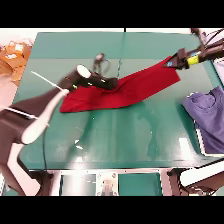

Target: Fold the shirts.

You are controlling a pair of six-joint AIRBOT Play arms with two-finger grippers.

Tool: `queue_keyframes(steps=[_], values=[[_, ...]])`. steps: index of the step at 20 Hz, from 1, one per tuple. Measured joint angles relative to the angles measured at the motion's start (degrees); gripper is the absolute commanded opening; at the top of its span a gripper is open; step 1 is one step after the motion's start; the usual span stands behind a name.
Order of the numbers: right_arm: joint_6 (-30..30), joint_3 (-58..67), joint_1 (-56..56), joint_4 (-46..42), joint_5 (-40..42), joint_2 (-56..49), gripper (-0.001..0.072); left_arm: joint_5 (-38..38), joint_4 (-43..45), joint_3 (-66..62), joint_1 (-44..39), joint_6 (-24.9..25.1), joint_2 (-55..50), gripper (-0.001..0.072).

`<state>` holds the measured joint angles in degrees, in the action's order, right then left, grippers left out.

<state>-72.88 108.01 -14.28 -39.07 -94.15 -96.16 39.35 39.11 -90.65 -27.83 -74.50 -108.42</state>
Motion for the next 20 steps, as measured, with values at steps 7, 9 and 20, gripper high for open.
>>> queue_keyframes(steps=[7,9,20], values=[[-4.4,-0.3,1.4,0.7,-1.5,6.5,0.0016,-6.3,-9.3,-0.7,-8.3,-0.4,-5.3,0.0023],[-4.6,-0.8,1.7,0.9,-1.5,7.0,0.0016,-3.1,-9.6,-1.0,-6.7,-0.6,-5.2,0.0022],[-9.4,-1.4,16.1,3.2,4.9,7.1,0.0016,34.2,5.9,-13.3,19.3,-5.8,8.4,0.0024]])
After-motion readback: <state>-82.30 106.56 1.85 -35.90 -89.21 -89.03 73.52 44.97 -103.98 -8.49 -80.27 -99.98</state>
